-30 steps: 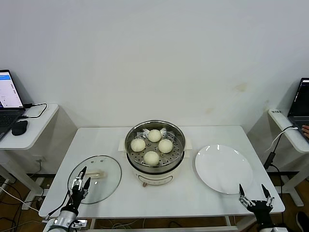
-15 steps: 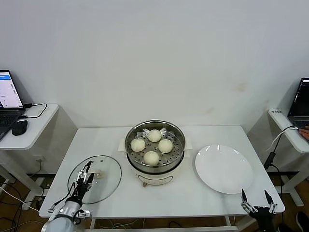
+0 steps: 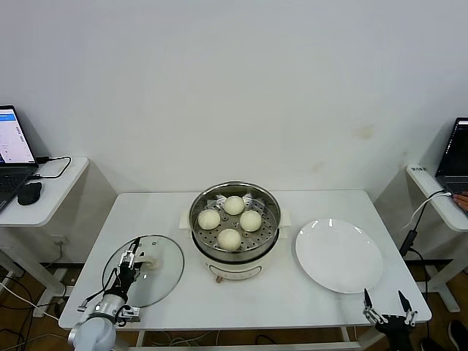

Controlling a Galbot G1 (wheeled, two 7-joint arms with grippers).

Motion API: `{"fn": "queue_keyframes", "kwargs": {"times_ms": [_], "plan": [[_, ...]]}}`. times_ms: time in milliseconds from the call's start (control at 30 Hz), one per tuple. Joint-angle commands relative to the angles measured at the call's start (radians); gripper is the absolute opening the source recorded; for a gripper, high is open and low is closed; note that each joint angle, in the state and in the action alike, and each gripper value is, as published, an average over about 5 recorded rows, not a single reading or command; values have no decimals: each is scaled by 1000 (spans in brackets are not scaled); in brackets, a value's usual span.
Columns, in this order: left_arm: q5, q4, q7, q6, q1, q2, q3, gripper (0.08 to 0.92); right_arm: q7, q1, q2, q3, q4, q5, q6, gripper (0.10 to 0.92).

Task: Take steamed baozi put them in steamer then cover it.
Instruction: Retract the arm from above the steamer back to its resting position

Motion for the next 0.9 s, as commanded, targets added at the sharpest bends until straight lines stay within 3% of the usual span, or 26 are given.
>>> {"fn": "queue_keyframes", "kwargs": {"times_ms": [33,400,633,733,900], "plan": [[2,50,-2,-6,-30,0,0,706,0,2,0,-1,5,2,-8,823],[-9,39,-24,-19,-9,-12,-19,394,-2,4,-27,-19,57,19,-40,823],[-47,-114,-9,2,57,6,-37,191,-7,-12,-42,-40,68,17,-39,823],[-89,-204,17,21,98,32,-51,143,-9,-18,-50,-50,81,14,-42,822],[-180,-340,78,57,153,87,-81,138,-11,-27,-52,-64,87,1,-36,823]]}}
